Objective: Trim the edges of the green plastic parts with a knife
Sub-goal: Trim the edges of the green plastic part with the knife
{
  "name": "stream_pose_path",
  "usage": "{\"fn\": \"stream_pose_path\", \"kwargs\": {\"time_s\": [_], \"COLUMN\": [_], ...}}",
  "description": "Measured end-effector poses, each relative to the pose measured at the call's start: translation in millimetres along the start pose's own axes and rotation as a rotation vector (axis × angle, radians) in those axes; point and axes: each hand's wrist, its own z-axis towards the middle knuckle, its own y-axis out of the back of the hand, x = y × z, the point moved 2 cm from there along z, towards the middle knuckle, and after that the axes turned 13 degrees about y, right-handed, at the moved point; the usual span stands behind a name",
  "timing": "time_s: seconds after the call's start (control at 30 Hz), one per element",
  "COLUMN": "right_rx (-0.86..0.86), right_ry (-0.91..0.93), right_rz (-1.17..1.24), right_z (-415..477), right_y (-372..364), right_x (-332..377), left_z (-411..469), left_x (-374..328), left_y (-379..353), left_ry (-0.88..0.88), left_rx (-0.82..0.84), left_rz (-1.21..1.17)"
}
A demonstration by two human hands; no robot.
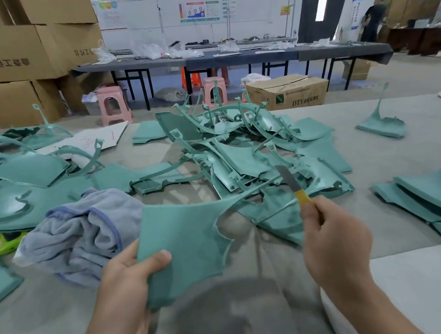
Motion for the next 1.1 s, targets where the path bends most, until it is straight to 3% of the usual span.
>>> {"fn": "stream_pose_path", "kwargs": {"time_s": [0.1,0.23,0.53,0.73,0.93,1.1], "right_rx": [0.025,0.322,0.550,0.502,0.657,0.606], "right_ry": [0.095,0.236,0.396,0.396,0.409,0.413], "right_rz": [0.124,0.321,0.283,0.323,0.321,0.368], "right_z": [-8,-23,-12,-8,-8,-12], "right_y": [0,-13,-11,-6,-6,-10], "right_x": [-2,15,11,8,7,12], "left_z": [1,0,-1,-3,-2,-3], "left_x": [1,2,-4,-2,-4,-5], "left_y": [2,-2,2,0,3,2], "left_ry": [0.016,-0.006,-0.005,0.038,0.049,0.037], "left_rx": [-0.042,-0.063,-0.022,0.013,-0.001,0.005], "left_rz": [0.011,0.015,0.015,0.099,0.113,0.128]}}
